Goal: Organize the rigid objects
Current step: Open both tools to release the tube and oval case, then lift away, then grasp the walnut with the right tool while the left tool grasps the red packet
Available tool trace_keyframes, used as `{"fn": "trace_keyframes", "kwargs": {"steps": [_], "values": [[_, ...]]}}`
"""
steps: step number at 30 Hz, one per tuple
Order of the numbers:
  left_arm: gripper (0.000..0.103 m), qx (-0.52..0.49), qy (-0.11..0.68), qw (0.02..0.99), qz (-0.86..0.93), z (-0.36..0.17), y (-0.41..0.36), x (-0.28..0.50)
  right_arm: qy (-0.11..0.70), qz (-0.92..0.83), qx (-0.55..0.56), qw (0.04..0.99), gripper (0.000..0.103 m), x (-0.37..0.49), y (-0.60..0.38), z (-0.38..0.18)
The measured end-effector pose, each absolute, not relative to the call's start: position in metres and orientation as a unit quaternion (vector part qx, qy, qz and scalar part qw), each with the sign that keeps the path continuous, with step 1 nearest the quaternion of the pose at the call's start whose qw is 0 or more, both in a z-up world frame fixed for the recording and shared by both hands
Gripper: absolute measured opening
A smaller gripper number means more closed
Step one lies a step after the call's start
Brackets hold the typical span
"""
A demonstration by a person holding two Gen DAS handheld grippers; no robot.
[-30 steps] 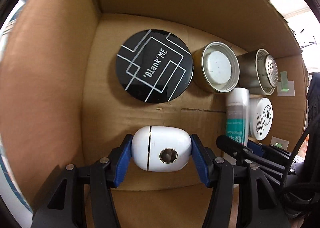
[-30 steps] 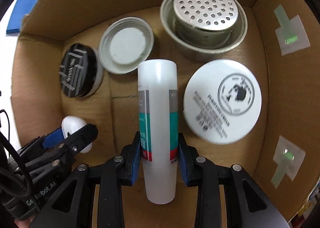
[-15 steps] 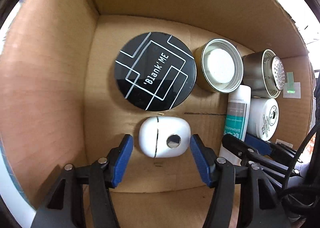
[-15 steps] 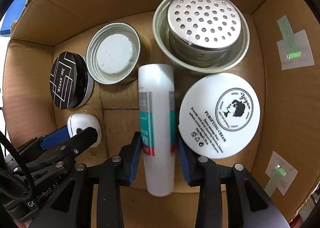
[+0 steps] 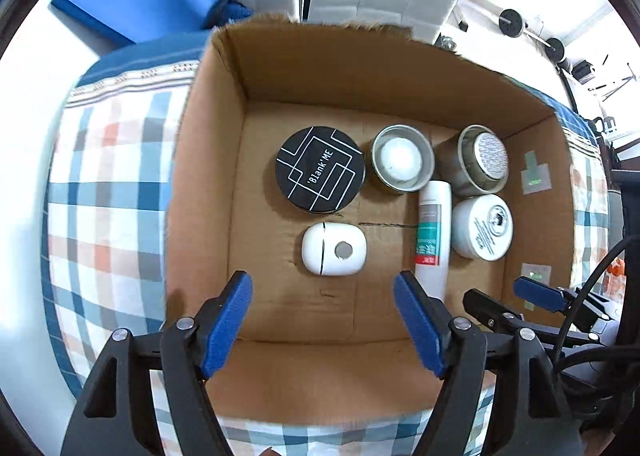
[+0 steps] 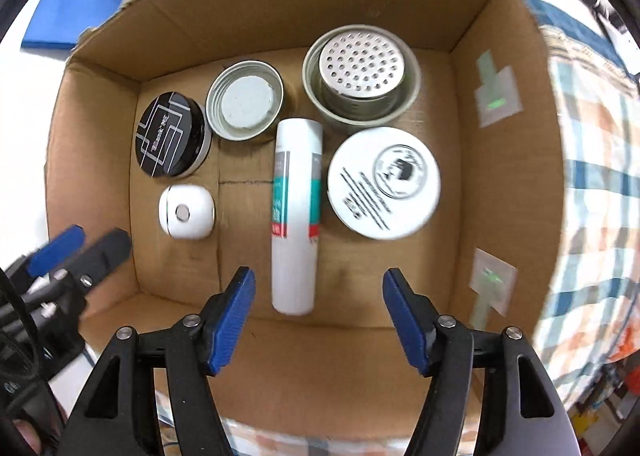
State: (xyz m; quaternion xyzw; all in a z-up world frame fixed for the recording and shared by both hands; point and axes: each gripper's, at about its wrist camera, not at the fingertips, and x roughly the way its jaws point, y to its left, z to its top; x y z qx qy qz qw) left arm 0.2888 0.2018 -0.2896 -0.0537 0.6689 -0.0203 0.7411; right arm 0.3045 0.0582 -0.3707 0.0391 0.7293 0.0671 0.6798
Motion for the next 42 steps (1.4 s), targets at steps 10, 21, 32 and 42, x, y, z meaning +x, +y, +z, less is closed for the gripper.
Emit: {"fn": "trace_keyframes", "kwargs": {"steps": [10, 21, 32, 42], "values": [[0.101, -0.058, 0.631, 0.773, 0.010, -0.258, 0.199, 0.246, 0.694, 0.080, 0.023, 0.715, 0.092, 0.265, 0.036, -0.321], [0.102, -0.048, 0.589, 0.806, 0.012, -0.205, 0.180, 0.212, 0.661, 0.096, 0.027, 0.744, 0.103, 0.234, 0.014, -0.267], [0.102, -0.044, 0.550, 0.834, 0.015, -0.157, 0.156, 0.200, 0.630, 0.138, 0.053, 0.762, 0.103, 0.208, -0.007, -0.213], [0.102, -0.043, 0.531, 0.846, 0.008, -0.160, 0.089, 0.276, 0.633, 0.077, 0.161, 0.753, 0.103, 0.272, -0.111, -0.233]]}}
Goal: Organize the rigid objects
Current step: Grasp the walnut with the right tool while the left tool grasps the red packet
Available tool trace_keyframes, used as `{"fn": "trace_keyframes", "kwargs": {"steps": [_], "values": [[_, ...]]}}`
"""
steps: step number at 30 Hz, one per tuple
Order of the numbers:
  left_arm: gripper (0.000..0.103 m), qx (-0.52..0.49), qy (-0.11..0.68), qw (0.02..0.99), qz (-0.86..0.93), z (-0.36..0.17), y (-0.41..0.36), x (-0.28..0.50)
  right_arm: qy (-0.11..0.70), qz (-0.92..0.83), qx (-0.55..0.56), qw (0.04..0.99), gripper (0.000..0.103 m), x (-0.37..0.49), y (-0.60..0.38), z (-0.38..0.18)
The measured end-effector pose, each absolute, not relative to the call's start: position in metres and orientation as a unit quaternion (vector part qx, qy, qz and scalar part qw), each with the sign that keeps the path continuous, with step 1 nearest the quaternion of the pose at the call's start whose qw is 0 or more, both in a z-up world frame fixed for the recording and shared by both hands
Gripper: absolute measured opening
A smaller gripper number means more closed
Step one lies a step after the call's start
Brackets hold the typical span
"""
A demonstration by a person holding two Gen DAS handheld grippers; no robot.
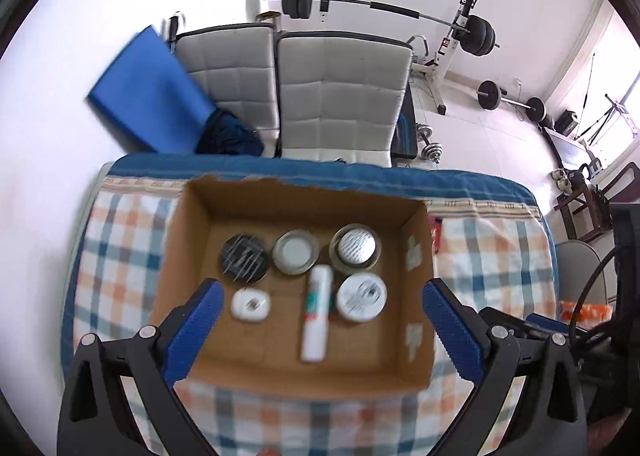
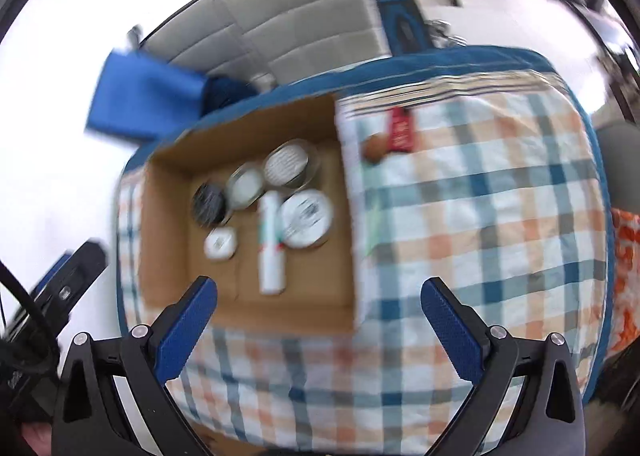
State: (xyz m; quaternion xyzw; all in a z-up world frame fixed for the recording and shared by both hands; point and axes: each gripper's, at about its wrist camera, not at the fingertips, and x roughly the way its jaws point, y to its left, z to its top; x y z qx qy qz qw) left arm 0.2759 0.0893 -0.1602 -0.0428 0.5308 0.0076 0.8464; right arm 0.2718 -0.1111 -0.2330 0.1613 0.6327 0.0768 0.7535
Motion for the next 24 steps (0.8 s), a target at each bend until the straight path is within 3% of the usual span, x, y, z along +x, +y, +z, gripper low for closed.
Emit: {"fn": "trace_keyframes", "kwargs": {"steps": [8, 10, 13, 21, 23, 24], "values": [[0.102, -0.035, 0.568, 0.822, 0.024, -0.218, 0.048, 0.353, 0.663, 0.039, 0.240, 0.708, 0.099, 0.354, -0.186, -0.314], [0.102, -0.033, 0.583, 0.811, 0.031, -0.236, 0.041, 0.370, 0.670, 0.046, 0.268, 0.691, 0.085, 0.374, -0.190, -0.341], [0.102, -0.027, 0.595, 0.802, 0.040, -0.255, 0.034, 0.387, 0.681, 0.050, 0.298, 0.667, 0.075, 0.395, -0.188, -0.372], [0.102, -0.006, 0.611, 0.789, 0.057, -0.287, 0.027, 0.413, 0.695, 0.057, 0.362, 0.619, 0.059, 0.435, -0.168, -0.442], [0.102, -0.001, 0.612, 0.789, 0.059, -0.290, 0.027, 0.417, 0.697, 0.055, 0.389, 0.600, 0.045, 0.438, -0.164, -0.459], [0.102, 0.002, 0.612, 0.789, 0.059, -0.292, 0.026, 0.418, 0.700, 0.055, 0.397, 0.592, 0.032, 0.440, -0.163, -0.466]]}}
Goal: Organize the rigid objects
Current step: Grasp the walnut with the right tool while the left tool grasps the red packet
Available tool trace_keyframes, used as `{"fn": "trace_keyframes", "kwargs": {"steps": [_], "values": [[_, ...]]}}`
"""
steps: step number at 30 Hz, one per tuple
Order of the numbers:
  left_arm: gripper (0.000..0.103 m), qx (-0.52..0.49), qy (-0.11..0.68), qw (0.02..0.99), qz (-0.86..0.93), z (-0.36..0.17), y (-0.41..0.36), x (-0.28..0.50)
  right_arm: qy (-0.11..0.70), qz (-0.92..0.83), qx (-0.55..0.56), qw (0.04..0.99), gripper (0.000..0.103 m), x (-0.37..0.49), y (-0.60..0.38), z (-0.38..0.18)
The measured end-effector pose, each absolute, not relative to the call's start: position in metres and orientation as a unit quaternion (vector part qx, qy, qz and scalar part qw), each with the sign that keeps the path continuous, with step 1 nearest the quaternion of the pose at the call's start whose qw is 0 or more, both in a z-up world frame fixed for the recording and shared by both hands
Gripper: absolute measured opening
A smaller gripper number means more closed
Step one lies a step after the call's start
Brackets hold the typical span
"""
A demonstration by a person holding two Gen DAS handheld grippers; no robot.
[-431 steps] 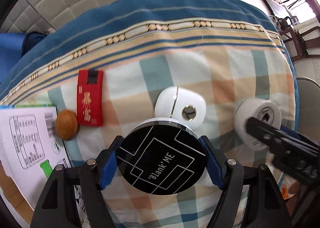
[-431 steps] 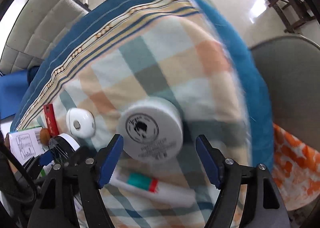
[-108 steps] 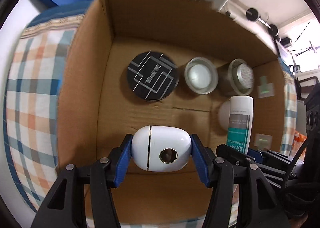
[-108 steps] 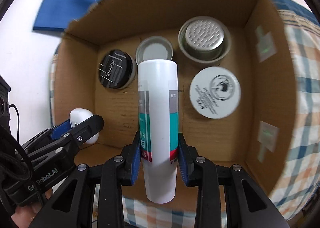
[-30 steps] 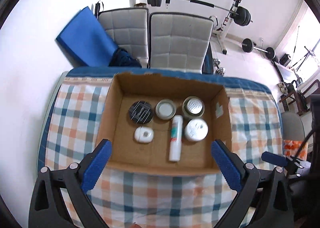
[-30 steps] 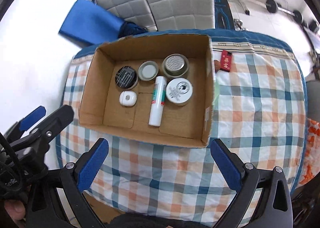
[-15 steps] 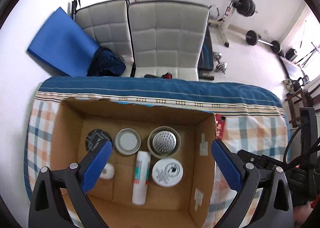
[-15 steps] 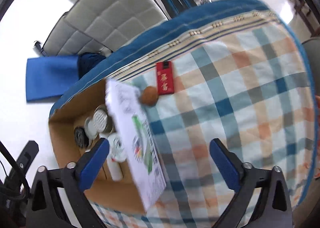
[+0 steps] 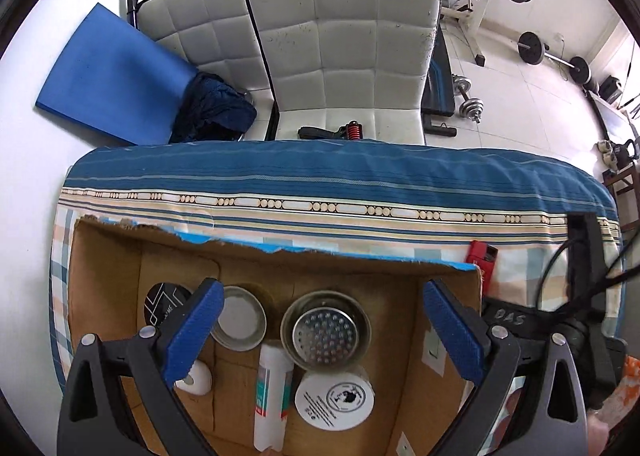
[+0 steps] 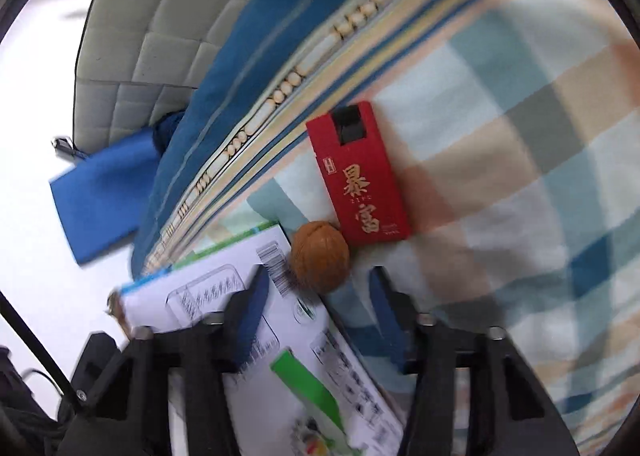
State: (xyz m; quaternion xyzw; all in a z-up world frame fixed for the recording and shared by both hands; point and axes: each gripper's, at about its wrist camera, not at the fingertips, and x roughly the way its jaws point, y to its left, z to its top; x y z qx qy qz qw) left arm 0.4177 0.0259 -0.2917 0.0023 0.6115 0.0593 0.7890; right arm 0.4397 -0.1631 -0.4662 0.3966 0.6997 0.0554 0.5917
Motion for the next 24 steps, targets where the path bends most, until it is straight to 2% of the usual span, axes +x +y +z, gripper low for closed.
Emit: {"fn": "trace_keyframes", "kwargs": {"steps": [3, 8, 18, 24], "values": [[0.102, 0.009, 0.613, 0.788, 0.058, -0.293, 0.024, 0.420, 0.698, 0.051, 0.407, 0.587, 0.031, 0.440, -0.158, -0.477], [0.102, 0.009, 0.603, 0.797, 0.035, -0.280, 0.011, 0.422, 0.689, 0.050, 0.353, 0.631, 0.031, 0.436, -0.163, -0.454], [0.102, 0.054, 0.602, 0.796, -0.039, -0.255, -0.062, 0.435, 0.667, -0.007, 0.288, 0.687, 0.031, 0.412, -0.250, -0.409], [0.102, 0.074, 0.648, 0.750, -0.111, -0.290, -0.136, 0.449, 0.672, -0.063, 0.252, 0.693, 0.031, 0.395, -0.325, -0.411]]}}
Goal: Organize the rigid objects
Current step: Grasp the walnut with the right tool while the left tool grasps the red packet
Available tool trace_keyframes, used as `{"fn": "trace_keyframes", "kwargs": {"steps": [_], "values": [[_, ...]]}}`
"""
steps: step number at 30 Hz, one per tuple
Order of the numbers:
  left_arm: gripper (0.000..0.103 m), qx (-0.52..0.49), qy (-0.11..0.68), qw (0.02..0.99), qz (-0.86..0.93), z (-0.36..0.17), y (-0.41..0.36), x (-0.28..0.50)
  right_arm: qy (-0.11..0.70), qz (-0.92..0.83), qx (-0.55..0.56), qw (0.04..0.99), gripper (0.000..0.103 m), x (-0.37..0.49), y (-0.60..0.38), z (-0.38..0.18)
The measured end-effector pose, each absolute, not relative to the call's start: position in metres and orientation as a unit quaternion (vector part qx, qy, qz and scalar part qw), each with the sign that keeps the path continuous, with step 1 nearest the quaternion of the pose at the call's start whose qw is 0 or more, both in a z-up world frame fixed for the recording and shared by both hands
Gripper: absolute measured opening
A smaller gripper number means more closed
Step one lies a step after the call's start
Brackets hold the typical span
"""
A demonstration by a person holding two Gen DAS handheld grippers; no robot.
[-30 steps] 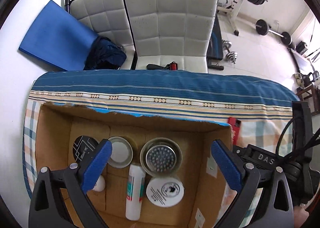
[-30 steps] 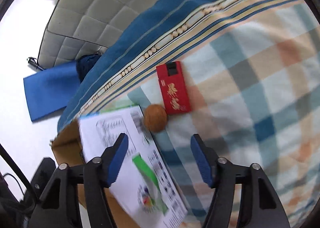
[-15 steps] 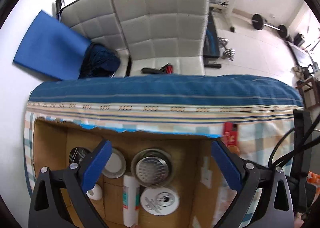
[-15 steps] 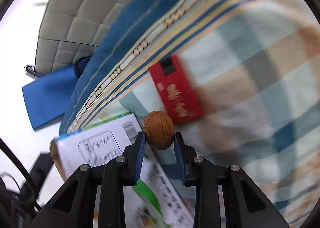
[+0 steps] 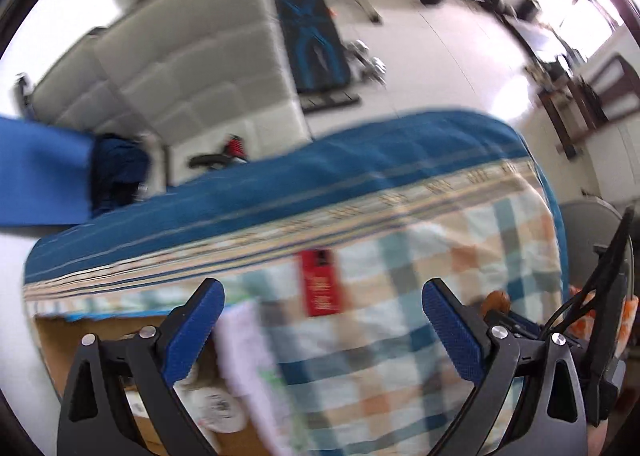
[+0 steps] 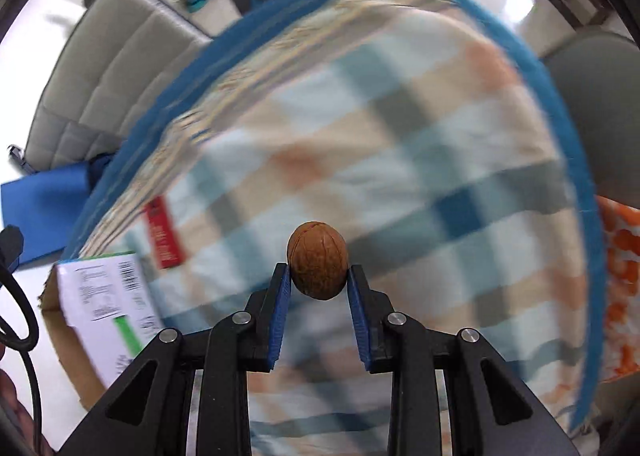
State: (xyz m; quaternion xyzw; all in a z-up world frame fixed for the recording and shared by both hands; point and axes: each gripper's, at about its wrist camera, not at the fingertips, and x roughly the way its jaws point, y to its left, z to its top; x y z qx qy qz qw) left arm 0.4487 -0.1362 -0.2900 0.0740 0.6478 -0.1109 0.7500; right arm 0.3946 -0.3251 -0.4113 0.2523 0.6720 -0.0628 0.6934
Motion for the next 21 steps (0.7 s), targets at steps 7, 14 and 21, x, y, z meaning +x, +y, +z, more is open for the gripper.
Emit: {"fn": "trace_keyframes", "kwargs": {"steps": [7, 14, 21], "values": [[0.101, 0.115, 0.725, 0.672, -0.095, -0.383, -0.171, 0.471, 0.682, -0.087, 0.248, 0.683, 0.032, 0.384, -0.378, -0.422], [0.101, 0.123, 0.780, 0.610, -0.065, -0.441, -0.157, 0.484, 0.683, -0.068, 0.255, 0.681, 0.032, 0.373, -0.389, -0.423], [0.066, 0.101, 0.756, 0.640, -0.094, -0.432, -0.158, 0.477, 0.687, -0.053, 0.238, 0.684, 0.032, 0.362, -0.389, -0.423]]}}
